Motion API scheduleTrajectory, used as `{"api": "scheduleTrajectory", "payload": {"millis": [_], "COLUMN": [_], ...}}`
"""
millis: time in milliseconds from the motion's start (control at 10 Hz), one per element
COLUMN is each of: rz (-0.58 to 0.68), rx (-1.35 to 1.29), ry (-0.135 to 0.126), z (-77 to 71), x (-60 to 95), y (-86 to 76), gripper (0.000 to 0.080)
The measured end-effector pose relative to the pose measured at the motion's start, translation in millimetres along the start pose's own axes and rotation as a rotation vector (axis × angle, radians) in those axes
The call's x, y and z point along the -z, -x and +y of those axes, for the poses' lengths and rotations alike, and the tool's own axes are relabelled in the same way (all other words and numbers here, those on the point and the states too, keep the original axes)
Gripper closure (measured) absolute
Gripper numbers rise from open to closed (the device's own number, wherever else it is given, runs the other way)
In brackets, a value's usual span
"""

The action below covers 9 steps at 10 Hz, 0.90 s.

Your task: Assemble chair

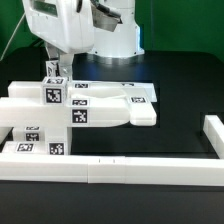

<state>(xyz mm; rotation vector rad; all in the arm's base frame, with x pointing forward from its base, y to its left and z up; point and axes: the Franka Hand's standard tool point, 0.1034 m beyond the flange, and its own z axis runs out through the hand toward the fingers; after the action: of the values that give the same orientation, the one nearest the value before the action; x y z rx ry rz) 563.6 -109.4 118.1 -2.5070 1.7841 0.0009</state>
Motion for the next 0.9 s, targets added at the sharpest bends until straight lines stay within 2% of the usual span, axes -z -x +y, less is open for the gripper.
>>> {"api": "scheduleTrajectory", "payload": {"millis": [200, 400, 500, 900], "rz": [0.001, 0.000, 0.001, 0.001], "rx": [0.026, 0.030, 0.097, 0.369], "ry": [0.001, 0.002, 0.003, 0.003], "z": [0.2, -0.1, 0.0, 0.4], "x": [-0.1, 0.0, -0.1, -0.2], "y": [-0.1, 0.3, 0.2, -0.1], "gripper": [0.0507, 0.0195, 0.0164, 0.0150]}}
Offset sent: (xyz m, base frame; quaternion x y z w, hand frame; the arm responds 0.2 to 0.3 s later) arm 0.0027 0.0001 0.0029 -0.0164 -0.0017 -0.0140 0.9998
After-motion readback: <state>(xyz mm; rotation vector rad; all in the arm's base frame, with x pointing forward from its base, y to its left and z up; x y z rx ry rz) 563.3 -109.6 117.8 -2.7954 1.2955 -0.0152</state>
